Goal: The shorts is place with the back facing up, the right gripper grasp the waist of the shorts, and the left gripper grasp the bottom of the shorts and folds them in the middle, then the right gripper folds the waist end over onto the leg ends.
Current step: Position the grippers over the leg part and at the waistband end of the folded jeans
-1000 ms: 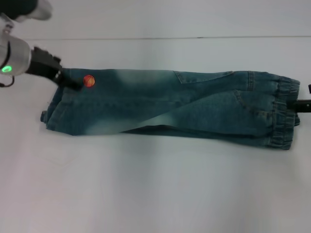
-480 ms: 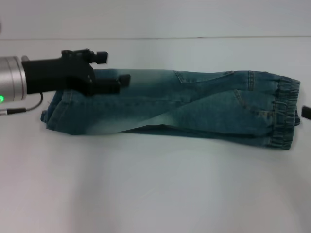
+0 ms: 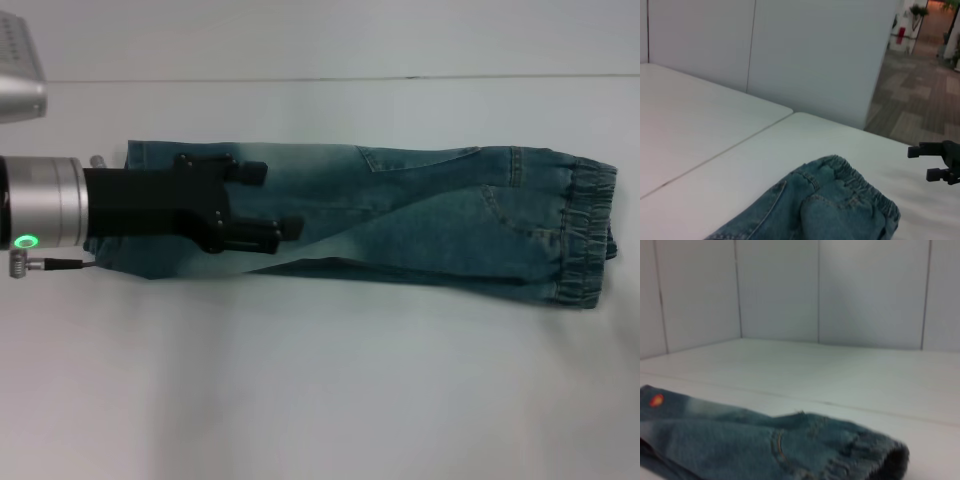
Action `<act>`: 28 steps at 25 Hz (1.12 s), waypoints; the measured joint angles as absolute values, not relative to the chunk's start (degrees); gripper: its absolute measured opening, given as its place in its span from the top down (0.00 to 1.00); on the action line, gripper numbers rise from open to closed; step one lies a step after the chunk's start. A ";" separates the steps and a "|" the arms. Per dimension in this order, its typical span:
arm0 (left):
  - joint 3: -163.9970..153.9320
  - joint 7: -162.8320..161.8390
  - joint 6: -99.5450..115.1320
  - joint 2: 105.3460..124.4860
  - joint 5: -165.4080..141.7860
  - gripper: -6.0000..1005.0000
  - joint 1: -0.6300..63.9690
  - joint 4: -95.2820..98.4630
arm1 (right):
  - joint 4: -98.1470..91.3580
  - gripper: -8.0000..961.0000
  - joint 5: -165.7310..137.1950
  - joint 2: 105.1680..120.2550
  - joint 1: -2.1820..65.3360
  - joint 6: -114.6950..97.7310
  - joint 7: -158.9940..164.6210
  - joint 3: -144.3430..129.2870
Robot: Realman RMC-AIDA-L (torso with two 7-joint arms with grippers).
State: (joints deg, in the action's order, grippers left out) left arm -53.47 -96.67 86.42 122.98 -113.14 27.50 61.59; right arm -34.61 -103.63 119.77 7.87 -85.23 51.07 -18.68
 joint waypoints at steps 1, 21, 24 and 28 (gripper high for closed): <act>-53.77 -96.74 86.22 123.06 -113.64 0.10 27.70 61.58 | -33.16 0.04 -103.63 119.77 7.85 -84.28 50.10 -18.53; -53.89 -97.50 84.44 123.75 -117.09 0.10 28.99 61.25 | -21.49 0.04 -106.99 119.81 14.50 -73.32 43.36 -19.97; -54.06 -97.75 84.01 123.75 -117.14 0.10 29.10 61.26 | -21.46 0.04 -107.05 119.70 14.77 -73.20 43.74 -19.97; -54.06 -97.85 83.99 123.75 -117.17 0.10 29.32 61.37 | -21.42 0.05 -107.10 119.65 15.18 -72.38 44.30 -20.38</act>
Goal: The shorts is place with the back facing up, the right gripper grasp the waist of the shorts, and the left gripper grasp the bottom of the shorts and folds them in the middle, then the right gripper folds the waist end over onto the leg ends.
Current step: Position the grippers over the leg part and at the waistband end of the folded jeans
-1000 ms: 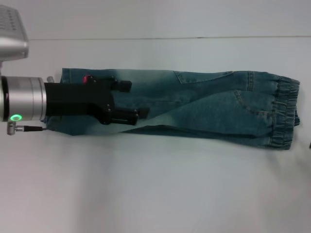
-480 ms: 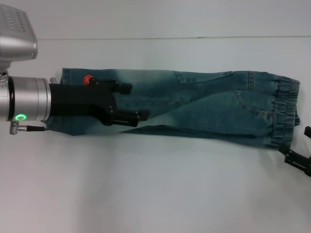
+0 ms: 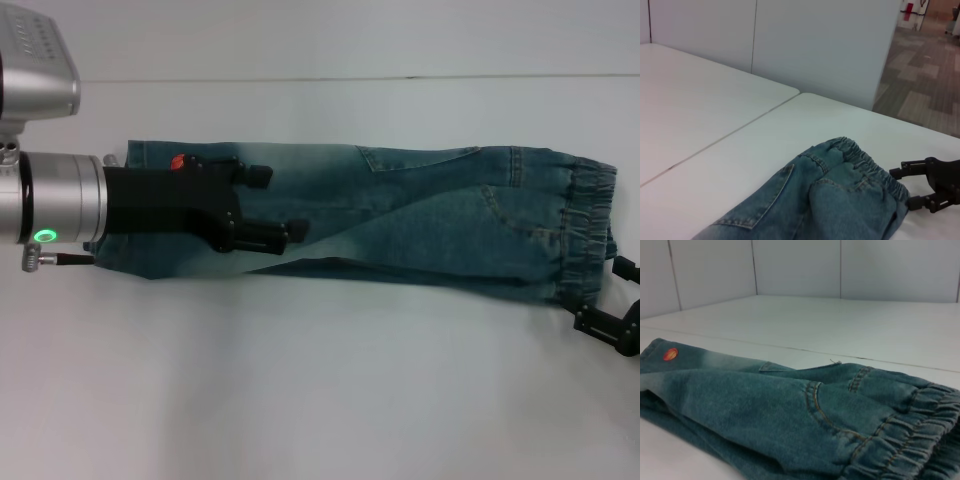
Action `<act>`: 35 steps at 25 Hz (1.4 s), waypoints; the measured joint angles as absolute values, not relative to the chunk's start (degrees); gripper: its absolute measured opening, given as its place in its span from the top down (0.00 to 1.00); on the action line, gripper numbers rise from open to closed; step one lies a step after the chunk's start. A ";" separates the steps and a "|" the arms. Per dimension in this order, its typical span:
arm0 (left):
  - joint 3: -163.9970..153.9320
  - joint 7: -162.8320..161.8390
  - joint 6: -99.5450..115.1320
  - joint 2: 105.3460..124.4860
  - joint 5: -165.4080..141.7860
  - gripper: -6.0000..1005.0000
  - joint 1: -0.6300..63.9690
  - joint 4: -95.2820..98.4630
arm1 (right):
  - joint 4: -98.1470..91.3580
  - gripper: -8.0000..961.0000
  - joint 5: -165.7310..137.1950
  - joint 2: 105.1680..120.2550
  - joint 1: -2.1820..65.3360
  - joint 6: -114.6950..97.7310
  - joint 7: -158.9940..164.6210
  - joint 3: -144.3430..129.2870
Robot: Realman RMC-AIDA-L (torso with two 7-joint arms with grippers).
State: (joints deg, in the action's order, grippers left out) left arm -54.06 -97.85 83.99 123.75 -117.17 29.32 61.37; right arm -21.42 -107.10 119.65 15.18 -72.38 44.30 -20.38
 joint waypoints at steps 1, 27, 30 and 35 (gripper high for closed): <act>-54.08 -97.88 83.99 123.75 -117.17 0.10 29.41 61.39 | -21.42 0.05 -107.13 119.64 15.28 -72.23 44.44 -20.79; -55.86 -98.65 84.03 123.87 -117.25 0.10 29.65 60.90 | -30.20 0.90 -107.46 119.55 14.60 -75.70 50.29 -23.14; -56.67 -98.79 83.70 123.98 -117.25 0.10 29.71 60.89 | -31.27 0.94 -107.46 119.44 15.08 -75.51 51.16 -23.12; -57.92 -99.26 83.12 124.09 -116.97 0.10 29.84 60.71 | -32.90 0.97 -107.68 119.46 16.09 -73.53 53.07 -23.65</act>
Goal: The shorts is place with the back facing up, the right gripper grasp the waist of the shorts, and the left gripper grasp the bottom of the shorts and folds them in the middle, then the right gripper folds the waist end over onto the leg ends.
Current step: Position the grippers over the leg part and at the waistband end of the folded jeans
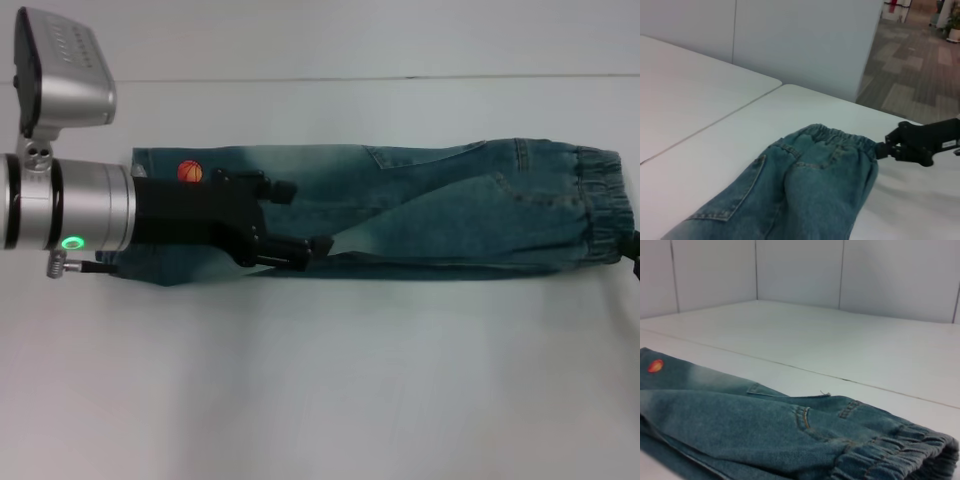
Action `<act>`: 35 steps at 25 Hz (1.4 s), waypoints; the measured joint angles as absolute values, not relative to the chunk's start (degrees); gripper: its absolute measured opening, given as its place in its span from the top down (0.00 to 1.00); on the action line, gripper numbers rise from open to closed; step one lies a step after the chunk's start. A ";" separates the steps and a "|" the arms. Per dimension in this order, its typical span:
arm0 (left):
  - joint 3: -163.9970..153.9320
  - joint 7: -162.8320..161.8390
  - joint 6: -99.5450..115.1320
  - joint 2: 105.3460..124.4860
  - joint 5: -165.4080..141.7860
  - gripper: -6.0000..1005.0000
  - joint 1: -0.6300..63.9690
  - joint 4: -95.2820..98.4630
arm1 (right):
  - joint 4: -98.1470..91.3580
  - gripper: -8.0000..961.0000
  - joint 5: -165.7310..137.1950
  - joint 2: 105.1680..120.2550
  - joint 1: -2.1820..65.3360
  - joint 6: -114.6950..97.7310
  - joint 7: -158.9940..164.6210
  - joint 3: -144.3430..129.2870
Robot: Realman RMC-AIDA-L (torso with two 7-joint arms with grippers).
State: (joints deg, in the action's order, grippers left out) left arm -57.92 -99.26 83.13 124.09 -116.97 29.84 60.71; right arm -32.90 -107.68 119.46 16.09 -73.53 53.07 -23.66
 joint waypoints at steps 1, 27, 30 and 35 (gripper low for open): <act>-58.66 -99.60 82.79 124.17 -116.96 0.10 29.81 60.70 | -33.09 0.97 -107.72 119.47 16.32 -72.94 53.39 -23.69; -65.64 -98.70 74.28 124.45 -112.49 0.10 30.09 56.00 | -36.53 0.95 -107.67 119.64 20.01 -68.26 59.62 -26.11; -69.35 -98.42 70.30 124.45 -110.98 0.10 30.57 55.46 | -37.53 0.95 -107.67 119.58 19.95 -68.07 61.54 -26.23; -69.39 -98.43 69.94 124.24 -109.74 0.10 31.06 55.63 | -40.15 0.90 -109.41 119.59 19.43 -67.99 68.04 -26.86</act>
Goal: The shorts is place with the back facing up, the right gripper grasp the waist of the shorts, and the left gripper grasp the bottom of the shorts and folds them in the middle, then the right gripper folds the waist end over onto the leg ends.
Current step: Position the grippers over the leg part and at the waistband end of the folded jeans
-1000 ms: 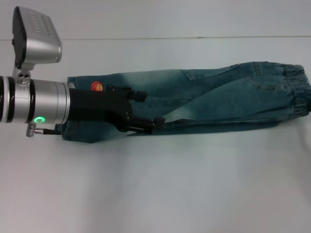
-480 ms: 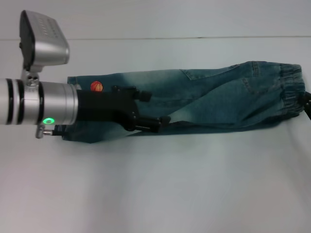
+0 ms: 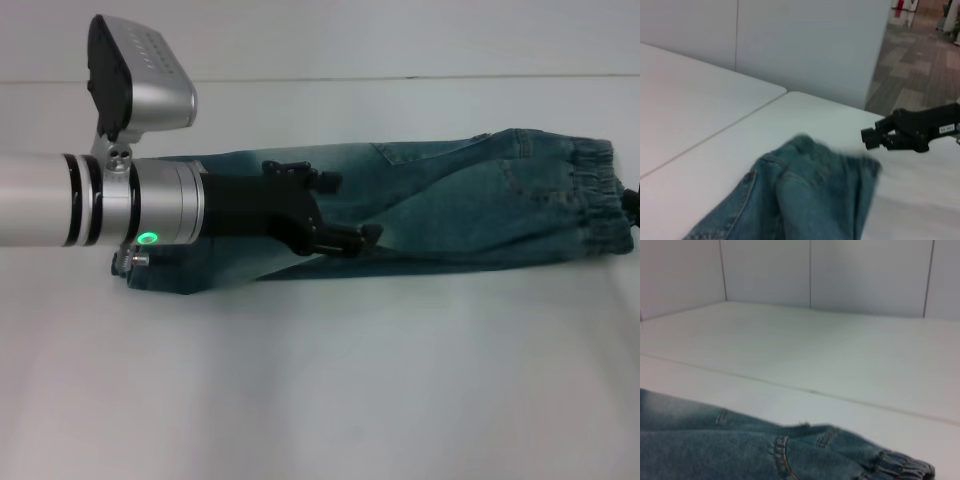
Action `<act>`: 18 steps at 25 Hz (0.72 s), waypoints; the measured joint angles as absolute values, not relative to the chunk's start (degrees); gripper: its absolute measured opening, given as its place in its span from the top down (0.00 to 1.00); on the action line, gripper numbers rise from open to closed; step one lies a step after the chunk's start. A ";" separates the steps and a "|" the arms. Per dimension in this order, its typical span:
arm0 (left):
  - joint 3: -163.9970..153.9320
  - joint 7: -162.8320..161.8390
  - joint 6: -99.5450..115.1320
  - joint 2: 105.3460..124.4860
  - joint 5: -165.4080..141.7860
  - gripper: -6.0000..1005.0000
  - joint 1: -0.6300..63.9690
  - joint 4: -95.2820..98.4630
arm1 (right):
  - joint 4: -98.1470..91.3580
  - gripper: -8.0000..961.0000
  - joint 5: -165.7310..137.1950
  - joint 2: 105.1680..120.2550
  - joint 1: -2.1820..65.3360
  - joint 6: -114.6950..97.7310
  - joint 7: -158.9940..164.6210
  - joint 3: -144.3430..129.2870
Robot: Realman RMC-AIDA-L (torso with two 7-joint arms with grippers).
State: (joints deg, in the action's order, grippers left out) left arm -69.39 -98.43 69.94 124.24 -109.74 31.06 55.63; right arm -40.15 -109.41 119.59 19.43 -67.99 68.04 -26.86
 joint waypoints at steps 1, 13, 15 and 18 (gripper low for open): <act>-69.27 -98.46 70.00 124.18 -109.65 0.10 31.08 55.80 | -40.74 0.87 -110.75 119.57 19.51 -67.87 69.58 -26.95; -69.17 -98.32 70.05 124.08 -109.67 0.10 31.12 56.13 | -45.39 0.39 -116.36 119.85 18.55 -67.53 77.10 -27.04; -69.17 -98.34 70.13 124.03 -109.67 0.10 31.04 56.16 | -46.39 0.31 -116.60 119.86 18.02 -68.25 78.22 -27.32; -69.17 -98.32 70.13 124.02 -109.64 0.10 30.83 56.22 | -46.71 0.19 -116.72 119.83 17.62 -68.77 78.74 -27.41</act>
State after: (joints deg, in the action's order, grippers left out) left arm -69.17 -98.32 70.13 124.02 -109.64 30.83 56.22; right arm -46.71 -116.72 119.83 17.62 -68.77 78.74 -27.42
